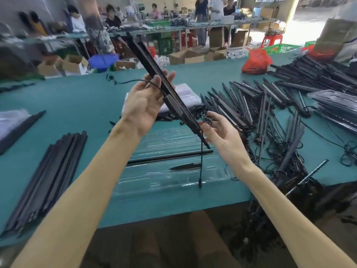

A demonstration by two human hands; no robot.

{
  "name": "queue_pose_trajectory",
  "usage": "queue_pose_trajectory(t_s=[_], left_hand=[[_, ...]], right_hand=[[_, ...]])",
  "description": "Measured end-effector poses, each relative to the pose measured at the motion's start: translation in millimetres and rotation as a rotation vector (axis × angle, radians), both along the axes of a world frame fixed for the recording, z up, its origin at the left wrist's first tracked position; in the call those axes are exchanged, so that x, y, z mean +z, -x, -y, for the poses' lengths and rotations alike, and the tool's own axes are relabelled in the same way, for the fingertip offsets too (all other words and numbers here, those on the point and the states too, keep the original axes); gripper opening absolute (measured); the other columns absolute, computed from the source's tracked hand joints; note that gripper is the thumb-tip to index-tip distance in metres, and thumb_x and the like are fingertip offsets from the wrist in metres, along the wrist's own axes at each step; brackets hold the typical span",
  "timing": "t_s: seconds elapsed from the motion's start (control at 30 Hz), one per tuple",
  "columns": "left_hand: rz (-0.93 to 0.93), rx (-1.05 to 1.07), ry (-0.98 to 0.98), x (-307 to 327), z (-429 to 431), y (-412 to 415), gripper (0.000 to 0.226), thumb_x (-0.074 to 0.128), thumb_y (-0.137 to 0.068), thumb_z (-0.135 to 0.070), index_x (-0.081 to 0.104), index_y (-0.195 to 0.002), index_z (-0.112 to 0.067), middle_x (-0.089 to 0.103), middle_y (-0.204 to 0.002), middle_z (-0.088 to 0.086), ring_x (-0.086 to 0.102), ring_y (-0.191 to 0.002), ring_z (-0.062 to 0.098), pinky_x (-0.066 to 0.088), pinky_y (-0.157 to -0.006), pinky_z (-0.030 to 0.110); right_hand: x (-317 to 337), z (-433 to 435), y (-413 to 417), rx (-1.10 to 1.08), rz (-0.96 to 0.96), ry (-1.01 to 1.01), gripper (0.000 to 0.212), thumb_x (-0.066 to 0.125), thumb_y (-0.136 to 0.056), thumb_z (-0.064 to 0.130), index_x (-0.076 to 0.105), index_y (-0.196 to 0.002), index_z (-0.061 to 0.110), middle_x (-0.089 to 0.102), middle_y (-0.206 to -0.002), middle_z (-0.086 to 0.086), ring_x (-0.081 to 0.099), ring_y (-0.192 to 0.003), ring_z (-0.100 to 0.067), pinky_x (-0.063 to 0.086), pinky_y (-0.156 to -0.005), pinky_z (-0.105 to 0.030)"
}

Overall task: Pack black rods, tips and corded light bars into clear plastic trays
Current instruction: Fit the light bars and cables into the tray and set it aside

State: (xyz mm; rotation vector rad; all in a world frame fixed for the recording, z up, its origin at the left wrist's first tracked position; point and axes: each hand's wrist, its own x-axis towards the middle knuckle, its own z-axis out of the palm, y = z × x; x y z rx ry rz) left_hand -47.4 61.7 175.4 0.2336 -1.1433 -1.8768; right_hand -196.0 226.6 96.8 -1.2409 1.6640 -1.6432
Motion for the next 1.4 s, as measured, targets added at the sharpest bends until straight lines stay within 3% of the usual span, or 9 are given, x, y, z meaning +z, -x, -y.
queue_pose_trajectory(t_s=[0.1,0.27,0.37,0.5,0.67,0.83,1.03,1.3,1.4], left_hand=[[-0.081,0.022,-0.216,-22,-2,-7,0.033,0.033,-0.099,0.013,0.062,-0.107,-0.001,0.068,-0.110,0.008,0.070,-0.111,0.027,0.050,-0.105,0.048],[-0.218,-0.043,-0.463,-63,-5,-31,0.037,0.037,-0.089,0.018,0.065,-0.086,-0.005,0.067,-0.124,0.020,0.072,-0.106,0.028,0.057,-0.054,0.024],[-0.169,-0.088,-0.443,-85,-4,-51,0.036,0.042,-0.083,0.019,0.061,-0.103,-0.004,0.060,-0.134,0.026,0.063,-0.124,0.031,0.060,-0.073,0.028],[0.151,-0.070,-0.160,-108,2,-80,0.027,0.060,-0.093,-0.005,0.065,-0.120,-0.010,0.063,-0.135,0.014,0.061,-0.126,0.032,0.054,-0.098,0.046],[0.461,0.111,-0.116,-117,20,-112,0.030,0.074,-0.085,-0.015,0.066,-0.110,-0.001,0.071,-0.109,0.015,0.070,-0.097,0.025,0.060,-0.086,0.040],[0.779,0.112,-0.141,-126,37,-133,0.015,0.066,-0.094,-0.010,0.068,-0.104,0.002,0.072,-0.103,0.016,0.073,-0.091,0.025,0.061,-0.072,0.032],[0.973,0.080,-0.077,-123,38,-135,0.036,0.064,-0.097,-0.018,0.060,-0.113,0.015,0.072,-0.108,0.022,0.073,-0.095,0.030,0.064,-0.073,0.037],[1.419,-0.062,0.133,-109,50,-136,0.040,0.060,-0.100,-0.037,0.061,-0.101,0.003,0.073,-0.072,0.010,0.075,-0.086,0.038,0.061,-0.064,0.031],[1.654,-0.052,0.299,-106,57,-135,0.043,0.061,-0.098,-0.043,0.058,-0.095,0.000,0.075,-0.085,0.017,0.075,-0.081,0.038,0.053,-0.054,0.028]], right_hand=[[-8,10,2,-0.077,-0.197,-0.093,0.092,0.078,-0.084,0.042,0.025,-0.157,0.024,0.058,-0.129,0.007,0.052,-0.123,-0.009,0.041,-0.108,-0.034],[-24,22,5,0.052,-0.354,-0.266,0.103,0.076,-0.089,0.029,0.001,-0.161,0.029,0.060,-0.134,-0.001,0.054,-0.125,-0.020,0.035,-0.114,-0.040],[-39,23,6,0.113,-0.455,-0.249,0.092,0.060,-0.095,-0.002,0.006,-0.160,0.031,0.068,-0.103,0.003,0.066,-0.096,-0.013,0.048,-0.102,-0.042],[-53,22,18,0.066,-0.537,-0.231,0.092,0.057,-0.093,-0.009,0.011,-0.159,0.036,0.068,-0.108,0.001,0.065,-0.099,-0.017,0.050,-0.100,-0.040],[-69,15,29,0.055,-0.575,-0.291,0.088,0.059,-0.093,-0.008,0.018,-0.159,0.035,0.063,-0.118,0.002,0.058,-0.110,-0.015,0.043,-0.106,-0.034],[-85,10,30,-0.032,-0.649,-0.222,0.084,0.056,-0.088,-0.017,0.030,-0.155,0.027,0.059,-0.127,0.009,0.044,-0.119,0.000,0.034,-0.099,-0.012],[-99,7,31,-0.121,-0.668,-0.166,0.067,0.069,-0.085,-0.009,0.045,-0.142,0.015,0.051,-0.110,0.002,0.040,-0.109,-0.013,0.039,-0.103,-0.033],[-100,1,25,-0.132,-0.527,-0.144,0.043,0.068,-0.088,-0.005,0.054,-0.124,0.014,0.060,-0.103,0.002,0.057,-0.103,-0.016,0.045,-0.097,-0.029],[-99,1,25,-0.109,-0.535,-0.163,0.034,0.067,-0.089,-0.003,0.056,-0.112,0.019,0.062,-0.101,0.003,0.059,-0.101,-0.015,0.048,-0.094,-0.030]])
